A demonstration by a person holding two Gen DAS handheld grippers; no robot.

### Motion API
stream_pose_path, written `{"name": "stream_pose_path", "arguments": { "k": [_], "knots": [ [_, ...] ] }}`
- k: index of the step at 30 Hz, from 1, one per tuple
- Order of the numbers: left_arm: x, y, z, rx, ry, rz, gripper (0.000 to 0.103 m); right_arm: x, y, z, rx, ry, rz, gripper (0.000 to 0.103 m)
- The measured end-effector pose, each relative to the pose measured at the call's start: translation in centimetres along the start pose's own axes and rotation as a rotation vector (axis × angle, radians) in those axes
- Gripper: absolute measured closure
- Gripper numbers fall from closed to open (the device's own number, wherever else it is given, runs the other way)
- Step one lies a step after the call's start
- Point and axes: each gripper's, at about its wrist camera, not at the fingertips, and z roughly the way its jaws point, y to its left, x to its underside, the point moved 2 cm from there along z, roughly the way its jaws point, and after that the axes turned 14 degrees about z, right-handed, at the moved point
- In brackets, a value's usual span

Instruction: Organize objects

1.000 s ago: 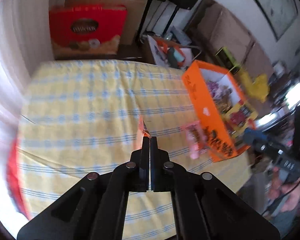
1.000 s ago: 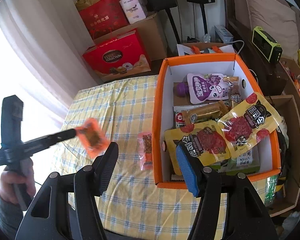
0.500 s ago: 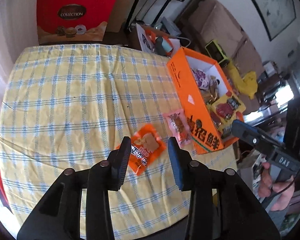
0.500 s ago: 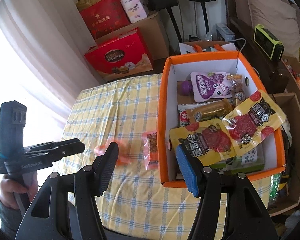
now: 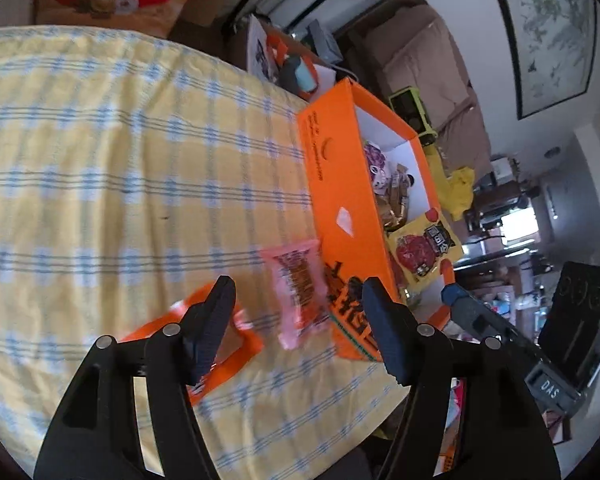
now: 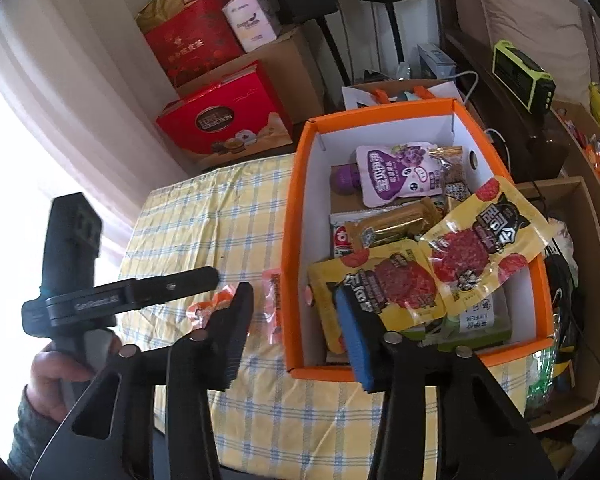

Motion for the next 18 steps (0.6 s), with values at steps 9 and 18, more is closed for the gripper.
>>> {"name": "stream_pose_path", "arguments": {
  "k": [9, 18],
  "knots": [
    [-0.8, -0.3, 2.7, 0.010, 0.047, -0.007, 0.044, -0.6, -1.2, -0.2, 0.001, -0.007, 0.014, 0.060],
    [-0.1, 0.8, 3.9, 0.035, 0.046, -0.052, 0.068, -0.9, -1.8, 0.3, 0.012, -0.006, 0.022, 0.060]
  ]
}}
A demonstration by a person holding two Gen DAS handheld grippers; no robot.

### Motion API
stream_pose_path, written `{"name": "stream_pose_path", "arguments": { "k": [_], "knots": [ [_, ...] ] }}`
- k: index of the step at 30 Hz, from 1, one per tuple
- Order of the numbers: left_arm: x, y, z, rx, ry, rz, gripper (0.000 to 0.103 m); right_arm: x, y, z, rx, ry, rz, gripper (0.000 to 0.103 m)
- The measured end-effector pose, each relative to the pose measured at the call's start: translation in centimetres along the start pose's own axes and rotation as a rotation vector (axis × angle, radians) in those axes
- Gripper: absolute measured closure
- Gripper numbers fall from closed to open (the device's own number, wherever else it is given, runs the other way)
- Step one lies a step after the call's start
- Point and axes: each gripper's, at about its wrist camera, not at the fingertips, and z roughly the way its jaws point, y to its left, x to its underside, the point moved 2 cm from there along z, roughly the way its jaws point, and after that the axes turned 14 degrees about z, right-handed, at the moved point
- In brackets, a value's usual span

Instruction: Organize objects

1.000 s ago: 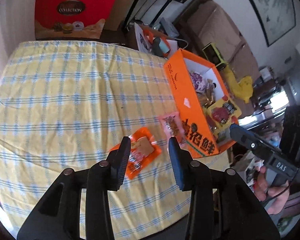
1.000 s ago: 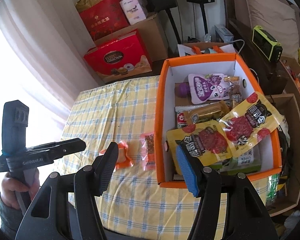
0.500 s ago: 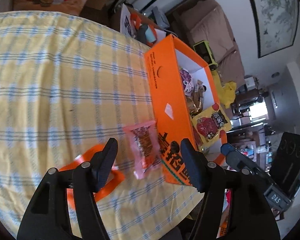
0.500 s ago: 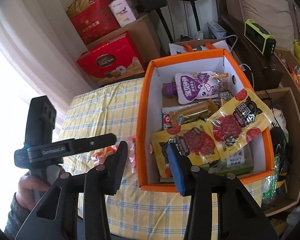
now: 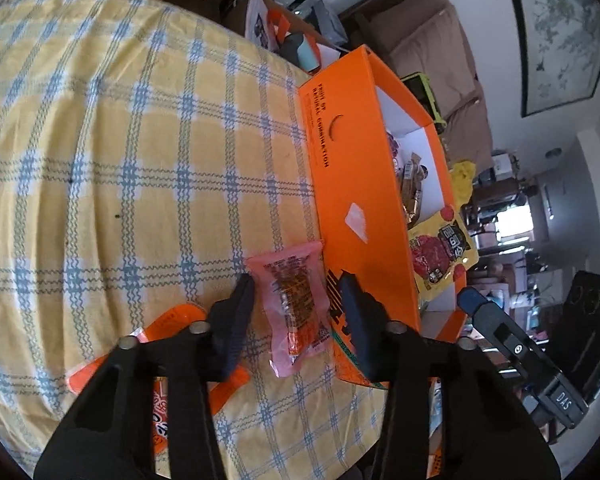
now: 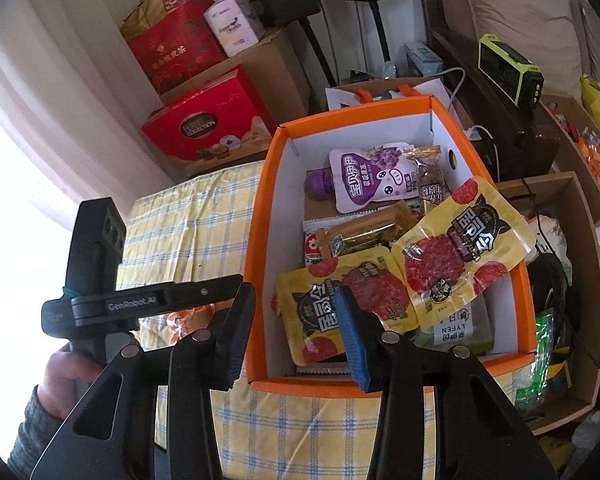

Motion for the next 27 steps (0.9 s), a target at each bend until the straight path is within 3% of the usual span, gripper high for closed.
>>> {"name": "stream_pose_path", "arguments": {
  "k": [6, 9, 10, 11, 12, 16, 22, 27],
  "knots": [
    [0.1, 1.0, 0.4, 0.035, -0.013, -0.055, 0.068, 0.1, -0.1, 0.1, 0.002, 0.004, -0.001, 0.060],
    [-0.2, 0.9, 0.5, 0.018, -0.019, -0.042, 0.069, 0.0, -0.3, 0.2, 0.004, 0.006, 0.003, 0.060],
    [-0.3, 0.8, 0.5, 0.007, -0.022, -0.038, 0.071, 0.1, -0.4, 0.2, 0.004, 0.007, 0.006, 0.060],
    [-0.4, 0.9, 0.5, -0.037, -0.024, -0.027, 0.089, 0.1, -0.5, 0.2, 0.005, 0.007, 0.007, 0.060],
    [-0.4, 1.0, 0.4, -0.063, -0.026, -0.021, 0.096, 0.1, -0.5, 0.3, 0.006, 0.008, 0.008, 0.060],
    [-0.5, 1.5, -0.3, -0.028, -0.047, -0.045, 0.098, 0.3, -0.7, 0.5, 0.012, 0.013, 0.009, 0.060],
    [-0.6, 0.4, -4.8, -0.074, -0.087, 0.019, 0.102, 0.5, 0.7, 0.3, 0.005, 0.015, -0.028, 0.060],
    [-0.6, -0.7, -10.3, -0.192, -0.128, 0.103, 0.102, 0.8, 2.8, 0.2, -0.025, 0.016, -0.063, 0.060]
  ]
}}
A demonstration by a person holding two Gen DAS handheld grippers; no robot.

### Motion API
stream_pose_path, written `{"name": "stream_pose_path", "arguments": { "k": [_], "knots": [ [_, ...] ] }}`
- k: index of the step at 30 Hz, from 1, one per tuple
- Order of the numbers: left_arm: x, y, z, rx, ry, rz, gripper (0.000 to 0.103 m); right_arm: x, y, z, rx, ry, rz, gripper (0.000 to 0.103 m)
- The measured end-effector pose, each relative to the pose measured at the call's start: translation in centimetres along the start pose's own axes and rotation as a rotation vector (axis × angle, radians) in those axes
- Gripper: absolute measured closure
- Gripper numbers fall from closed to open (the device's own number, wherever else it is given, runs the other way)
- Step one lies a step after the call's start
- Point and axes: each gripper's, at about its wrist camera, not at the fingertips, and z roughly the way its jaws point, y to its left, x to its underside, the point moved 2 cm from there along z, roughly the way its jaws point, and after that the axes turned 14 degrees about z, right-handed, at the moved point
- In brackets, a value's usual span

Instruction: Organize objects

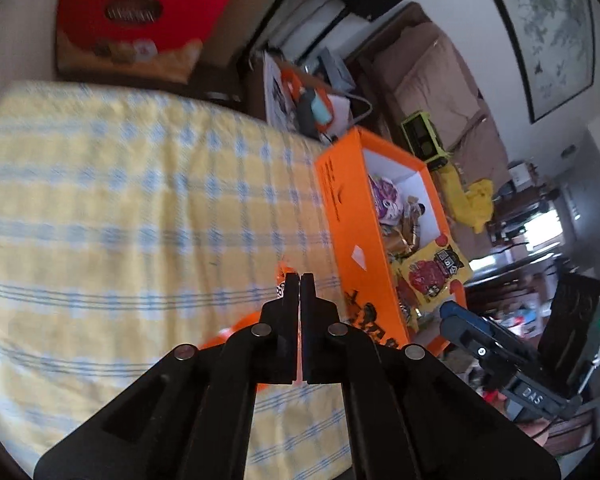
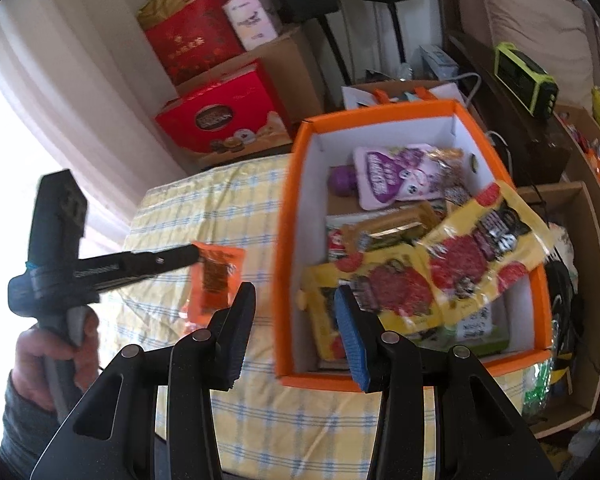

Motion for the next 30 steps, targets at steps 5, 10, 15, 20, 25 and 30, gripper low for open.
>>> {"name": "stream_pose_path", "arguments": {
  "k": [5, 10, 15, 20, 25, 30],
  "knots": [
    [0.2, 1.5, -4.3, -0.137, -0.020, 0.064, 0.102, 1.0, 2.8, 1.2, -0.018, 0.032, -0.067, 0.060],
    [1.5, 3.7, -6.5, -0.263, 0.046, 0.113, 0.102, 2.5, 5.2, 3.6, -0.023, 0.080, -0.117, 0.060],
    [3.3, 4.8, -6.7, -0.347, 0.113, 0.152, 0.102, 3.7, 6.6, 5.7, -0.026, 0.115, -0.135, 0.060],
    [4.3, 4.4, -4.9, -0.297, 0.134, 0.130, 0.099, 4.4, 6.9, 6.8, -0.011, 0.131, -0.142, 0.060],
    [5.0, 4.8, -4.3, -0.208, 0.096, 0.057, 0.072, 4.7, 6.9, 7.2, 0.005, 0.143, -0.147, 0.060],
    [6.2, 7.3, -5.4, -0.206, 0.053, -0.024, 0.051, 5.1, 6.9, 8.3, 0.019, 0.160, -0.160, 0.058]
  ]
}}
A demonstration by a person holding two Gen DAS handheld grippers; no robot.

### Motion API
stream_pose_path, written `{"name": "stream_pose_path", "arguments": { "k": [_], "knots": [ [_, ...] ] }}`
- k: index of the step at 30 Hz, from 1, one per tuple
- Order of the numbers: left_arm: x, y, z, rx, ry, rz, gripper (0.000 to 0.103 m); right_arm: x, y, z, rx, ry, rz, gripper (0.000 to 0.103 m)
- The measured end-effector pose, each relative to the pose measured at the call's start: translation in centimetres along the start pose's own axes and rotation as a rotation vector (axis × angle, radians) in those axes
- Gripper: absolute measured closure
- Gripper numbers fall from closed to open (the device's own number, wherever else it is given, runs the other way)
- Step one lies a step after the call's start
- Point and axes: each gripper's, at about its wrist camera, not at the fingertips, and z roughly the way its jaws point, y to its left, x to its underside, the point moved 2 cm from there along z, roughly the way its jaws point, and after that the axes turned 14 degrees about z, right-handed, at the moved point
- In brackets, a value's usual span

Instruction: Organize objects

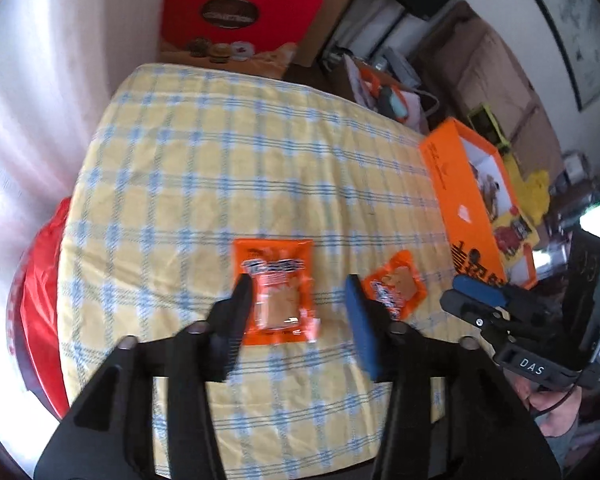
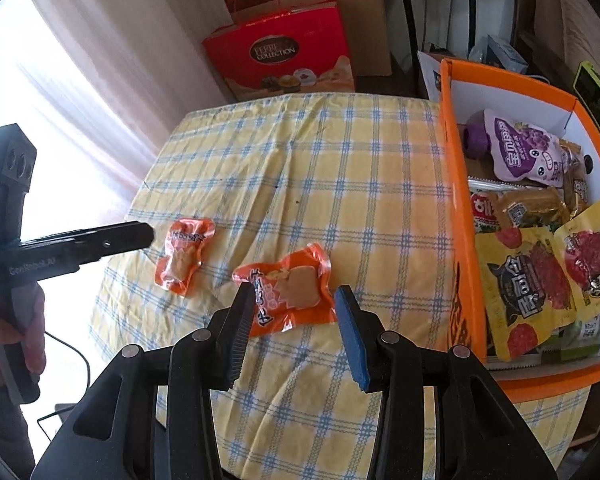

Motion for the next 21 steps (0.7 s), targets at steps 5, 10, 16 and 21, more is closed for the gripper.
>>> {"name": "stream_pose_path", "arguments": {
  "k": [5, 10, 16, 21],
  "knots": [
    [1.1, 1.7, 0.7, -0.010, 0.008, -0.040, 0.042, 0.1, 0.4, 1.7, 0.031, 0.006, -0.005, 0.033],
    [1.4, 0.9, 1.8, -0.042, 0.013, -0.008, 0.035, 0.0, 0.8, 3.6, 0.094, 0.020, -0.038, 0.023],
    [1.0, 0.3, 2.9, -0.031, 0.019, -0.002, 0.029, 0.2, 1.3, 5.5, 0.126, 0.040, -0.080, 0.021],
    [0.4, -0.6, 4.1, -0.063, 0.047, 0.036, 0.027, 0.3, 1.8, 6.3, 0.163, 0.024, -0.121, 0.015]
  ]
}}
